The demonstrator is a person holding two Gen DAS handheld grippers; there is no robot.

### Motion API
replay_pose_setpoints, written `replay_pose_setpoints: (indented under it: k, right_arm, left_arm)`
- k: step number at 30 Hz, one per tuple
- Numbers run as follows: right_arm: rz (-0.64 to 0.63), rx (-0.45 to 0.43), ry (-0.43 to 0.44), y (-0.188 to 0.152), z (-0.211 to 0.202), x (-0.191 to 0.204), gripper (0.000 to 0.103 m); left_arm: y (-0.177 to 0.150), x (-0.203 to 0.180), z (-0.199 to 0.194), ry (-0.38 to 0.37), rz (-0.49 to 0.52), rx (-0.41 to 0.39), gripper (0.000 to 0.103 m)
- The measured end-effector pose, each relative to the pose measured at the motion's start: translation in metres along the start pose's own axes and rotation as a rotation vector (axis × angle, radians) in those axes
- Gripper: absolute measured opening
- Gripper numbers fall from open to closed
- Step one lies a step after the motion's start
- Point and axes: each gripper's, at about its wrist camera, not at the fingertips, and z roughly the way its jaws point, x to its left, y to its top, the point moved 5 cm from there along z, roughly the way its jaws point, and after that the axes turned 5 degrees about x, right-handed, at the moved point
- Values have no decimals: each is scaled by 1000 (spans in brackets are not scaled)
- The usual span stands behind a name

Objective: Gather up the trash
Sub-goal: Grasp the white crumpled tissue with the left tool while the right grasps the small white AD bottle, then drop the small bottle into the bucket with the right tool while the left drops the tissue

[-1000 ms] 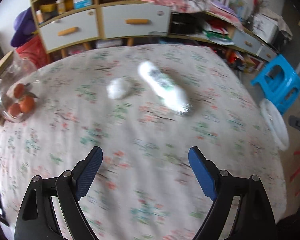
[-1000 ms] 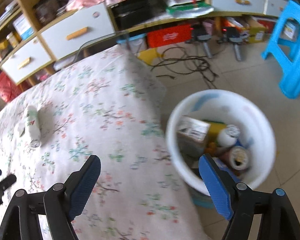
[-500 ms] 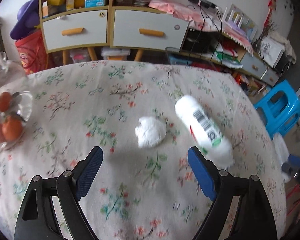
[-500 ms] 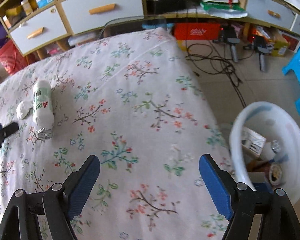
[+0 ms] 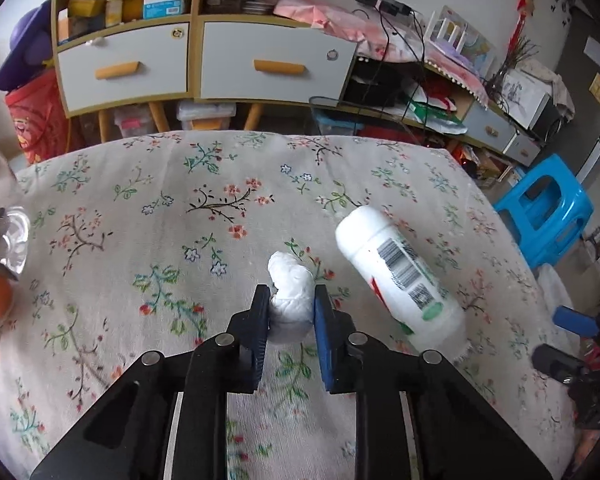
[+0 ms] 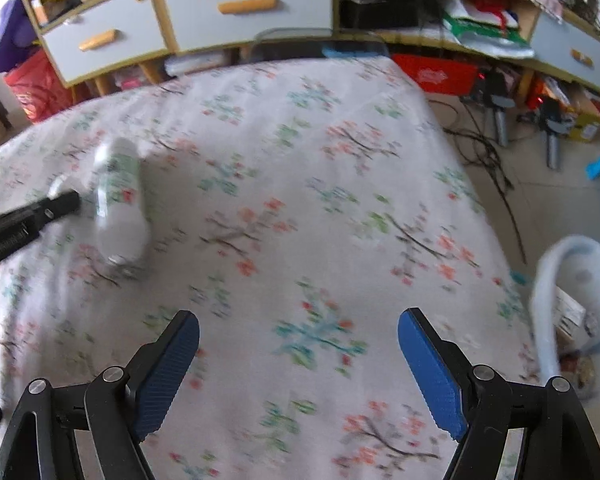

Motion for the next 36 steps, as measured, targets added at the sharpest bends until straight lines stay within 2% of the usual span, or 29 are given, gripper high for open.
replay_pose_setpoints:
  k: [4,13,19,22,23,24,30,36]
  right_arm:
    - [-81,-44,26,8,0,33,85]
    - [-230,-78,58,10,19,96,82]
    - [-293,-72,47,10,39,111,60]
    - [-298,-79,60,12,43,113,44]
    - [-308,-79,67,13,44,115,34]
    - [-312,-72,74,12,45,116,28]
    - [-290,-62,106,10,32,115,27]
    - [-282,-98,132,4,-7,108,27]
  left_arm:
    - [-8,6,-20,3,-22,19,22]
    - [-35,32,-61,44,19,35,22]
    - [-56,54,-73,46,9,66,22]
    - [-62,57,-78,51,12,71,22]
    - [-63,57,-79,53,14,71,22]
    - [-64,57,-80,55,14,71,22]
    - [-66,48,-90,42,2,59,22]
    - [-70,27,-100,25,17,47,22]
